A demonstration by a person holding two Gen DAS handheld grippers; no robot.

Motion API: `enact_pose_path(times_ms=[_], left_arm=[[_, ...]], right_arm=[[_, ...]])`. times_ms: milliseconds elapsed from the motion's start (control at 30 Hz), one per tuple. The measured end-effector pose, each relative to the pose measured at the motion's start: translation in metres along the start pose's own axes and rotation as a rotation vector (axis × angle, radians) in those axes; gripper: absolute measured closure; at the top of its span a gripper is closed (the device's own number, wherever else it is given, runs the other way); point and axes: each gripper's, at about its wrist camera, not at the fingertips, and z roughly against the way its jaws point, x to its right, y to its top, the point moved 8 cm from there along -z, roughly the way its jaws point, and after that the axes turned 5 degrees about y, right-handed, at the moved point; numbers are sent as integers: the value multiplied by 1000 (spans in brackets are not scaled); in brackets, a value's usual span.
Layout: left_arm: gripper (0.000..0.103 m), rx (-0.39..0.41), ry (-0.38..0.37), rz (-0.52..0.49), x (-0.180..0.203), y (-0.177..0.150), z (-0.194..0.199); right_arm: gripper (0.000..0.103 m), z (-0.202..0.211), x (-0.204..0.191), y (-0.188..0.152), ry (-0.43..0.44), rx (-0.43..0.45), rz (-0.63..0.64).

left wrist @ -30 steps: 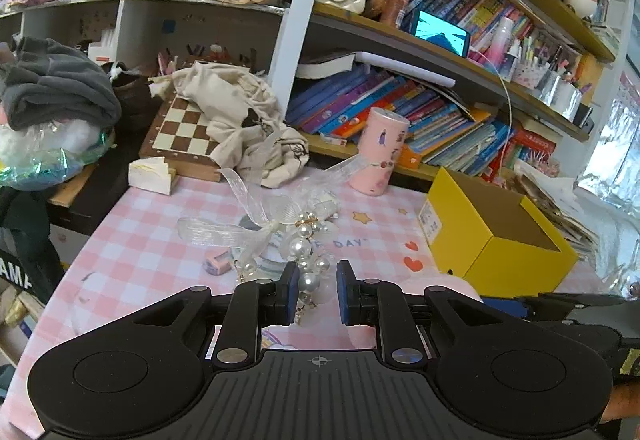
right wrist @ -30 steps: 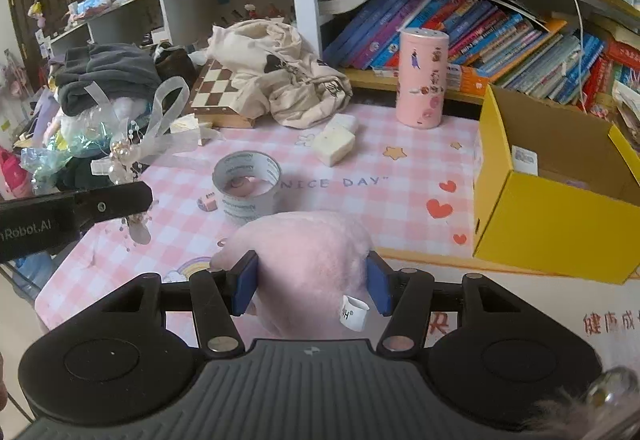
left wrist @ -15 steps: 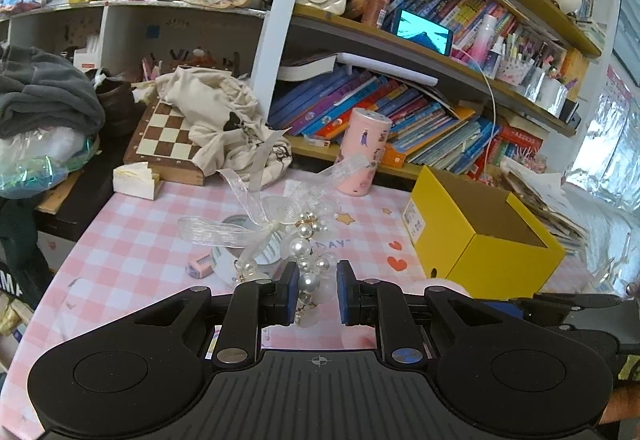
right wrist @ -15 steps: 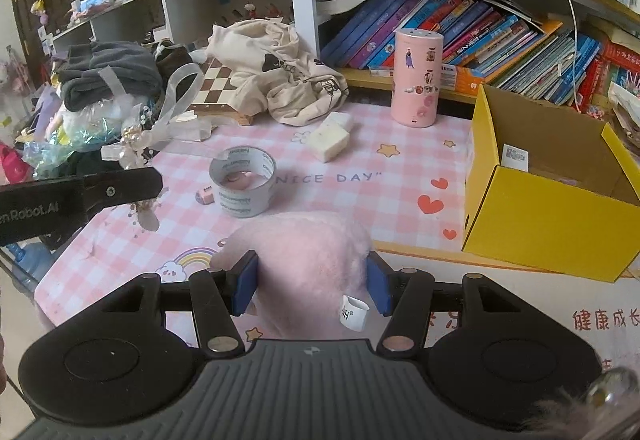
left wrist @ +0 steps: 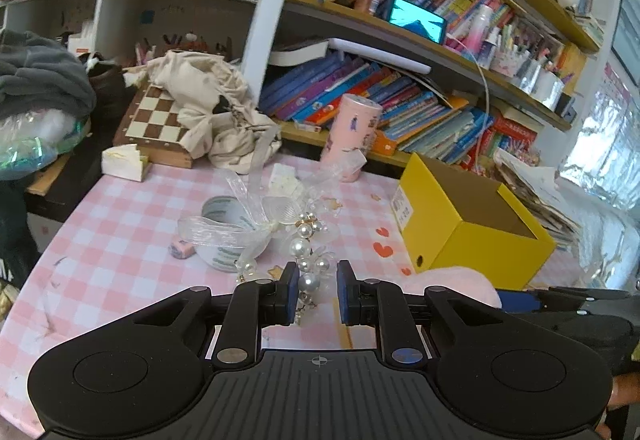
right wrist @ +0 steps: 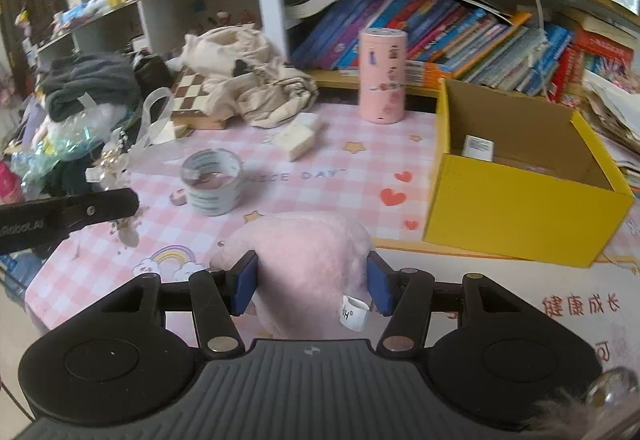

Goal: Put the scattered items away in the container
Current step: 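Lift the pearl ribbon bag and pink pig and carry both toward the yellow box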

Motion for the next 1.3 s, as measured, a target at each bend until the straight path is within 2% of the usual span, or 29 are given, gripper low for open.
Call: enact_pose_path(times_ms=[433, 1300], left_arm=[[85, -29, -48, -31, 23, -7, -10], [85, -36, -121, -113, 82, -12, -9]], right_arm=[[49, 9, 26, -6, -46, 7, -52], [49, 41, 69, -16, -99, 32, -93]])
